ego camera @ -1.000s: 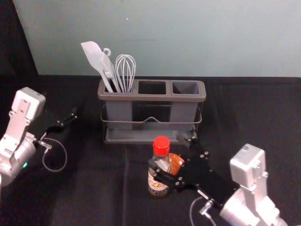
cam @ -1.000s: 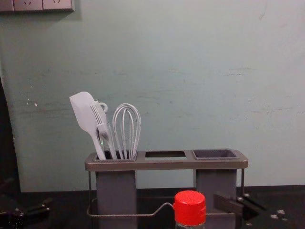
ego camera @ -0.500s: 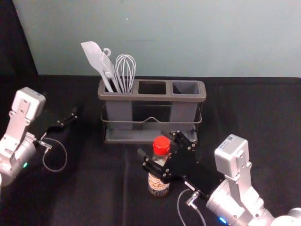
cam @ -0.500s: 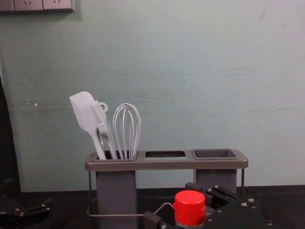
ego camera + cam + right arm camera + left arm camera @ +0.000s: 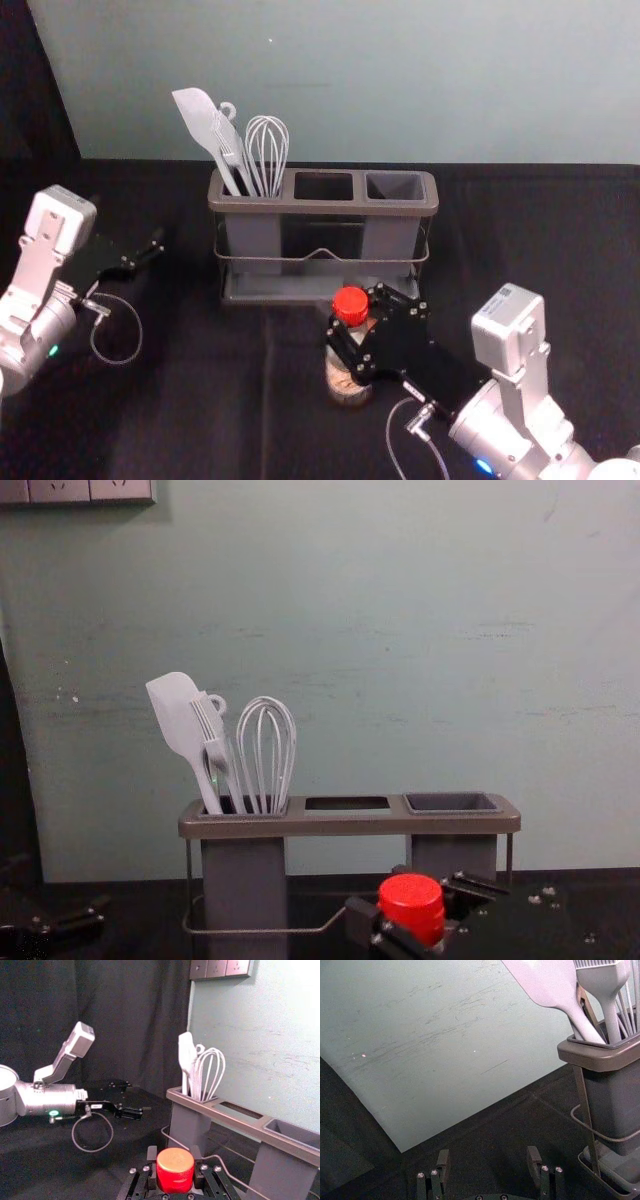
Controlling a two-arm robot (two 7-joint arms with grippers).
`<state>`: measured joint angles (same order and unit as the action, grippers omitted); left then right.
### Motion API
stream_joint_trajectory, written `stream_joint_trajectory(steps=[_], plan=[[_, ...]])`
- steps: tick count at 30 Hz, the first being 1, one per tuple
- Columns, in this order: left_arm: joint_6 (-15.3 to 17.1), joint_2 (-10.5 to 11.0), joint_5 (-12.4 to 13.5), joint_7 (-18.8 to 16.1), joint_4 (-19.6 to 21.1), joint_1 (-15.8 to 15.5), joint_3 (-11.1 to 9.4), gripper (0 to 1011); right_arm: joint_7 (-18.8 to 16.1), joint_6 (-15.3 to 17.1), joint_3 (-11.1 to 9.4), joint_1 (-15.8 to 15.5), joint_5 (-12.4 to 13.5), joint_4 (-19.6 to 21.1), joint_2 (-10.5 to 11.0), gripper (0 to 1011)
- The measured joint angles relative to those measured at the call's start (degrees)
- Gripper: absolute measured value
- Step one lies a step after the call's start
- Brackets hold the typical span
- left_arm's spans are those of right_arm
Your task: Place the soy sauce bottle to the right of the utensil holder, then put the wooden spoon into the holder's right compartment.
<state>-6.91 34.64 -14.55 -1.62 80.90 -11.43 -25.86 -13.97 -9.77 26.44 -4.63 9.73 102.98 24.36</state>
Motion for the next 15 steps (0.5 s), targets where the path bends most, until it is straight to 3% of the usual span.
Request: stream_joint_trajectory(steps=[9, 15], plan=[[0.0, 0.0, 0.0, 0.0, 0.0, 0.0, 0.0, 1000, -1.62, -0.01, -1.64, -0.94, 1.07, 0.72, -0.57, 390], [0.0, 0.0, 0.0, 0.0, 0.0, 0.0, 0.0, 1000, -3.56, -0.39, -3.16, -2.42, 3.11, 2.52, -0.77, 390]])
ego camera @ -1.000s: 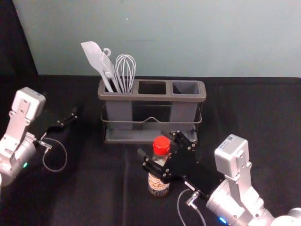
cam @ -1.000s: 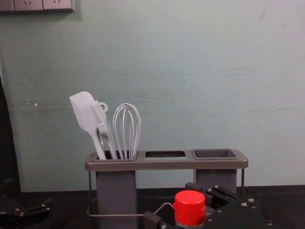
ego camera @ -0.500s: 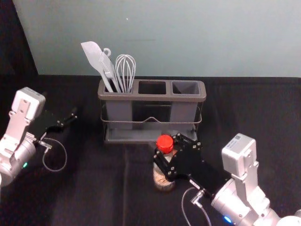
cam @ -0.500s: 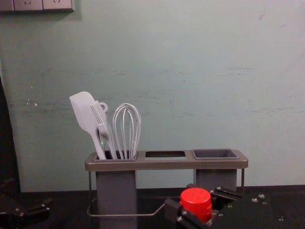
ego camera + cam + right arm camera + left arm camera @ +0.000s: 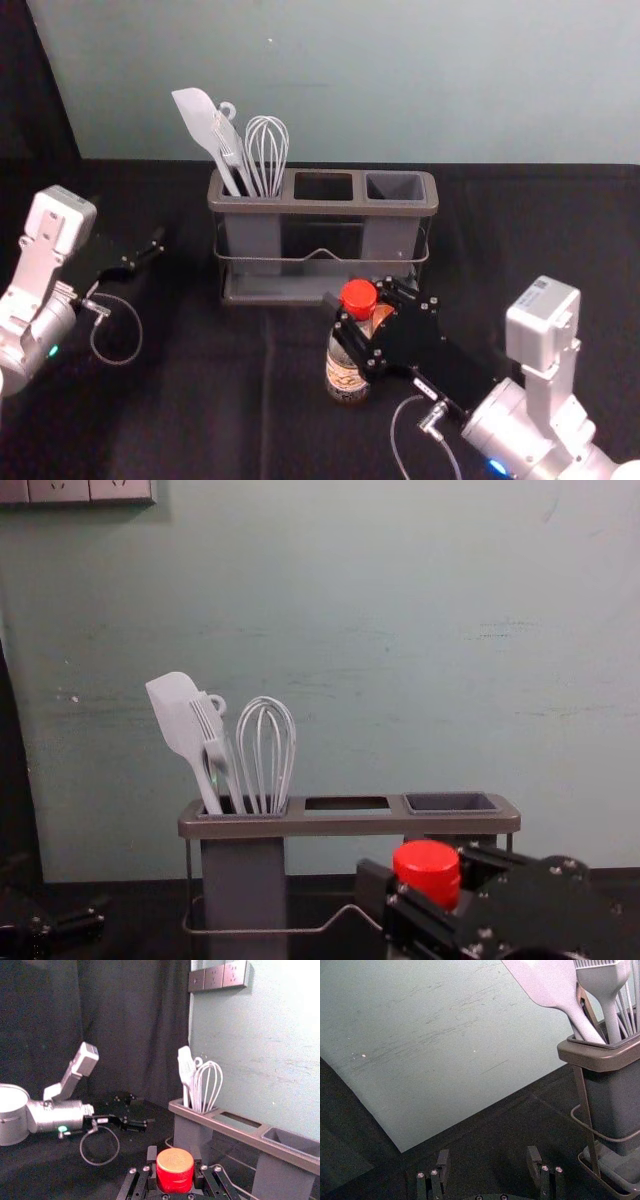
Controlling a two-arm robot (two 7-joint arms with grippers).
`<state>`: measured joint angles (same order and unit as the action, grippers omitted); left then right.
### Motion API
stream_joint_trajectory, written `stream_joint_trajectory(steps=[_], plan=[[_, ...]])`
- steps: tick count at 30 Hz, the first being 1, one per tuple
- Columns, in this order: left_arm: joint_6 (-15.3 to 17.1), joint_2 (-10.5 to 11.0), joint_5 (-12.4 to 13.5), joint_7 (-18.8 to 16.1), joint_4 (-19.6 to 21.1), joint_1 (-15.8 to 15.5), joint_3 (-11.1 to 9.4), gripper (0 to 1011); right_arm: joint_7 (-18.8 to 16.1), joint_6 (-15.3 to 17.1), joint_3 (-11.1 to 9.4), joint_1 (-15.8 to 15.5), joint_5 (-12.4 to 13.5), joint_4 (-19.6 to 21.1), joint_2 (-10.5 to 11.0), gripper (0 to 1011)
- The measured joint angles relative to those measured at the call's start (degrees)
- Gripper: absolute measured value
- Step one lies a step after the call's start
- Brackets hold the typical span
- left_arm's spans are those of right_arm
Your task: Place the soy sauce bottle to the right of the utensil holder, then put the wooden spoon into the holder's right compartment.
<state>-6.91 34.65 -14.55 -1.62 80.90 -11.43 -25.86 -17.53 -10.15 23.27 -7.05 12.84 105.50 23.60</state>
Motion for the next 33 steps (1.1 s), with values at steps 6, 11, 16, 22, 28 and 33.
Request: stream_joint_trajectory(steps=[6, 11, 16, 22, 28, 33], plan=[[0.0, 0.0, 0.0, 0.0, 0.0, 0.0, 0.0, 1000, -1.19, -0.1, -1.27, -1.41, 1.4, 1.95, 0.05, 390], [0.0, 0.0, 0.0, 0.0, 0.0, 0.0, 0.0, 1000, -2.0, 0.2, -2.81, -2.88, 2.31, 3.79, 0.38, 390], [0.0, 0.0, 0.0, 0.0, 0.0, 0.0, 0.0, 1000, -2.29, 0.96, -4.79, -4.22, 2.89, 5.28, 0.77, 390], [0.0, 0.0, 0.0, 0.0, 0.0, 0.0, 0.0, 1000, -2.47, 2.13, -7.46, -5.21, 3.73, 6.27, 1.46, 390], [0.0, 0.0, 0.0, 0.0, 0.0, 0.0, 0.0, 1000, -1.95, 2.48, -10.21, -6.06, 2.9, 6.7, 2.4, 390], [0.0, 0.0, 0.0, 0.0, 0.0, 0.0, 0.0, 1000, -1.42, 2.62, -13.47, -7.0, 3.06, 6.67, 2.84, 390]])
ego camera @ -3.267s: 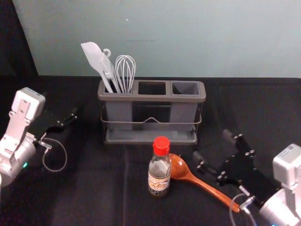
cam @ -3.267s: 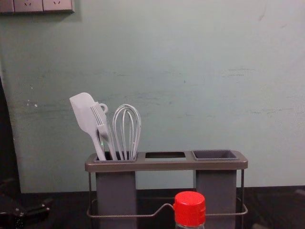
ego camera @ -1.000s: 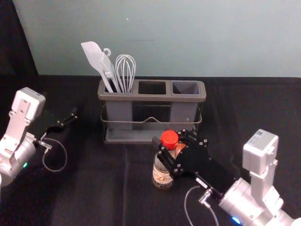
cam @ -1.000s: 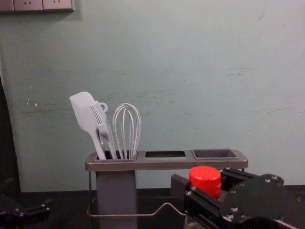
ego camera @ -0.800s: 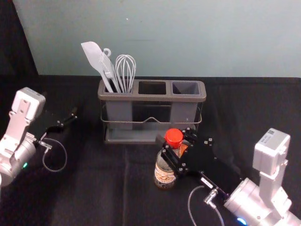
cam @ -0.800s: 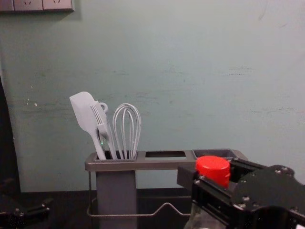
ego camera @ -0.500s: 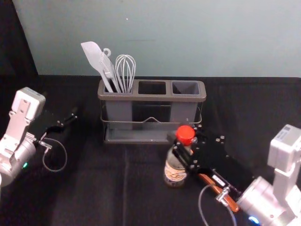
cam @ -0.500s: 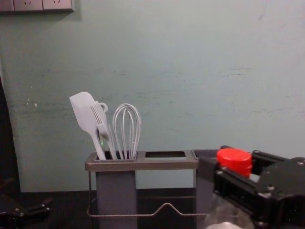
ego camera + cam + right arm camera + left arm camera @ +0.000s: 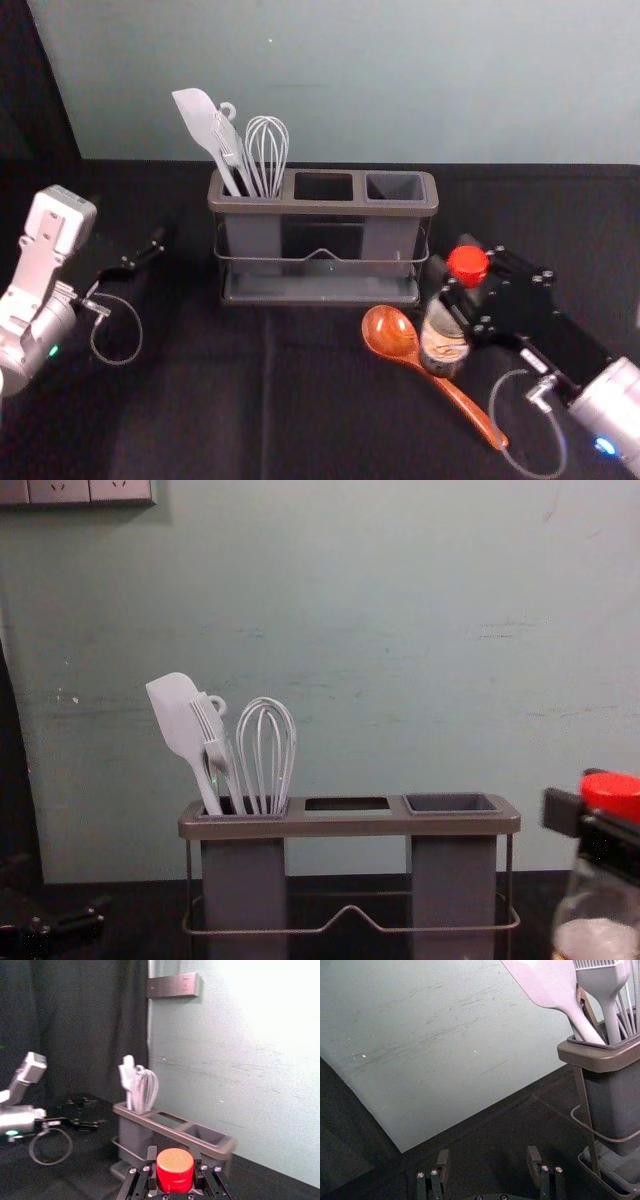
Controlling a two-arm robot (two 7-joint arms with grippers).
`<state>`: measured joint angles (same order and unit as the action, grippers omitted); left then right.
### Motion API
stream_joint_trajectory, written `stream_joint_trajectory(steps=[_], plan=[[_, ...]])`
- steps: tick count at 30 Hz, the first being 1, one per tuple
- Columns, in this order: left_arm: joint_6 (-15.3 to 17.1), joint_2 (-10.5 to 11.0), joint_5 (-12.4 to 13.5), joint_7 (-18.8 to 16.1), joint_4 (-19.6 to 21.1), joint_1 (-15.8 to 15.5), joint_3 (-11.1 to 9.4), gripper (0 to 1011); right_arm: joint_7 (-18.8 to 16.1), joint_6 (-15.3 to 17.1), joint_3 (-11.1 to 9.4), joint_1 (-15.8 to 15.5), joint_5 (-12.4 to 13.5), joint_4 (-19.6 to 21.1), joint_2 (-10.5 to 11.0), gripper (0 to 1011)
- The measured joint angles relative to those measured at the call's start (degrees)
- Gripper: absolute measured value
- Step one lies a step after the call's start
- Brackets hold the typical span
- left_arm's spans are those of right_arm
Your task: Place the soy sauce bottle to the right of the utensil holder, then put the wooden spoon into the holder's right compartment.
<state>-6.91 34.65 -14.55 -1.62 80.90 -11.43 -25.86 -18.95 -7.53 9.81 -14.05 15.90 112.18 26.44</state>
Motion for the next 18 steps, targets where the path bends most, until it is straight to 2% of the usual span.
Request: stream_joint_trajectory(steps=[1, 9, 14, 18], plan=[[0.0, 0.0, 0.0, 0.0, 0.0, 0.0, 0.0, 1000, 0.17, 0.03, -0.97, -0.25, 0.25, -0.17, 0.06, 390], [0.0, 0.0, 0.0, 0.0, 0.0, 0.0, 0.0, 1000, 0.65, 0.04, -4.86, -1.29, 1.31, -1.12, -0.1, 390], [0.0, 0.0, 0.0, 0.0, 0.0, 0.0, 0.0, 1000, 0.68, -0.08, -5.99, -1.58, 1.39, -1.56, -0.45, 390], [0.0, 0.0, 0.0, 0.0, 0.0, 0.0, 0.0, 1000, 0.69, -0.11, -5.95, -1.58, 1.39, -1.56, -0.42, 390]])
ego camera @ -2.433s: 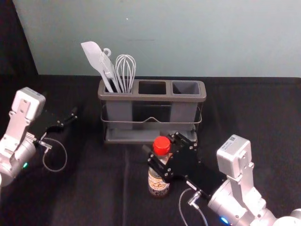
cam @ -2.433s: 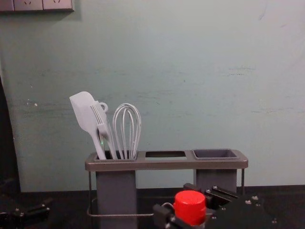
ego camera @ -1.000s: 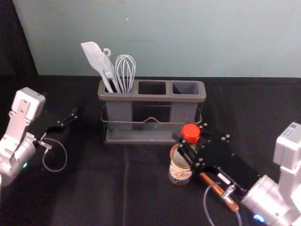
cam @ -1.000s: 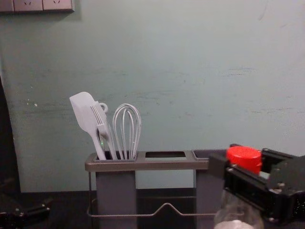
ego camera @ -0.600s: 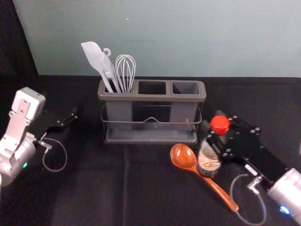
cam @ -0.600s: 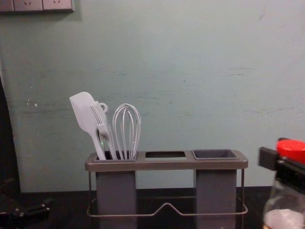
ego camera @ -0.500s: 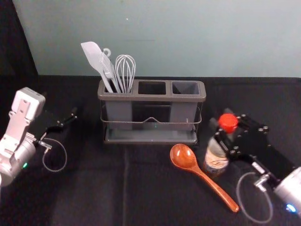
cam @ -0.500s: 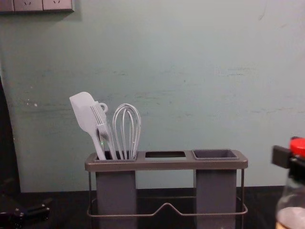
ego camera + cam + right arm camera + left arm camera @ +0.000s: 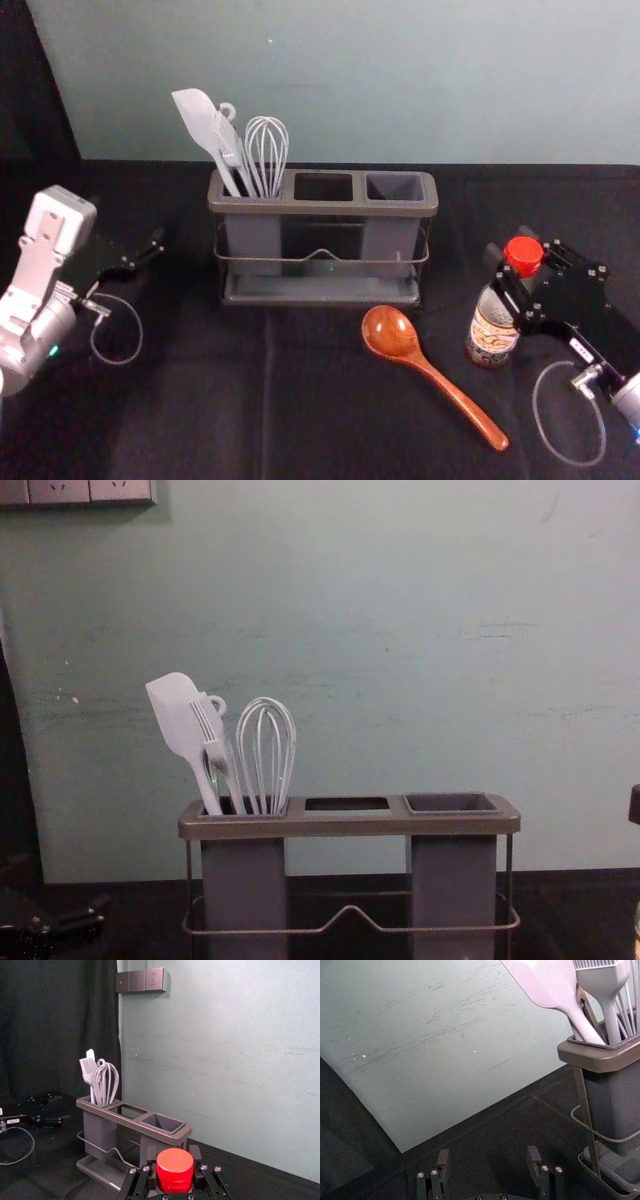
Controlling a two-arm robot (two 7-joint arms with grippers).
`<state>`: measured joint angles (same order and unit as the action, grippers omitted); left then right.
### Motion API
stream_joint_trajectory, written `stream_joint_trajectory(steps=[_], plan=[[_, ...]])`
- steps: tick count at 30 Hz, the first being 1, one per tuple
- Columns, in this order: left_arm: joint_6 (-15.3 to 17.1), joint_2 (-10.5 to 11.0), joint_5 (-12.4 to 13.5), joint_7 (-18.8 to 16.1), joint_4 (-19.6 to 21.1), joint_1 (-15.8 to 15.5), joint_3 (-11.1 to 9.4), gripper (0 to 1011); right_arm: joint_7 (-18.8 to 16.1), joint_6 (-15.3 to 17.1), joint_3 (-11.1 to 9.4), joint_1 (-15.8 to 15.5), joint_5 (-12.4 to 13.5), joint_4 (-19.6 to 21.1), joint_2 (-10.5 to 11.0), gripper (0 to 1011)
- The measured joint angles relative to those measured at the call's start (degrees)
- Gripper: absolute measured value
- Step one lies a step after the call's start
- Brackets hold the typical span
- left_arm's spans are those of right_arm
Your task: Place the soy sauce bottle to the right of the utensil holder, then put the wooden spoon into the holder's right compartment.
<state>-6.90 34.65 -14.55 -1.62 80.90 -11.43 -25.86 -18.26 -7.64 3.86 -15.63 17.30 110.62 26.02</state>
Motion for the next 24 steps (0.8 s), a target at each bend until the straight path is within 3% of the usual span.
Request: stream_joint_trajectory(steps=[18, 24], plan=[[0.0, 0.0, 0.0, 0.0, 0.0, 0.0, 0.0, 1000, -0.01, -0.02, 0.18, 0.1, 0.02, 0.08, 0.04, 390], [0.0, 0.0, 0.0, 0.0, 0.0, 0.0, 0.0, 1000, -0.73, 0.91, 0.48, 2.39, -0.19, -1.56, -0.07, 390]])
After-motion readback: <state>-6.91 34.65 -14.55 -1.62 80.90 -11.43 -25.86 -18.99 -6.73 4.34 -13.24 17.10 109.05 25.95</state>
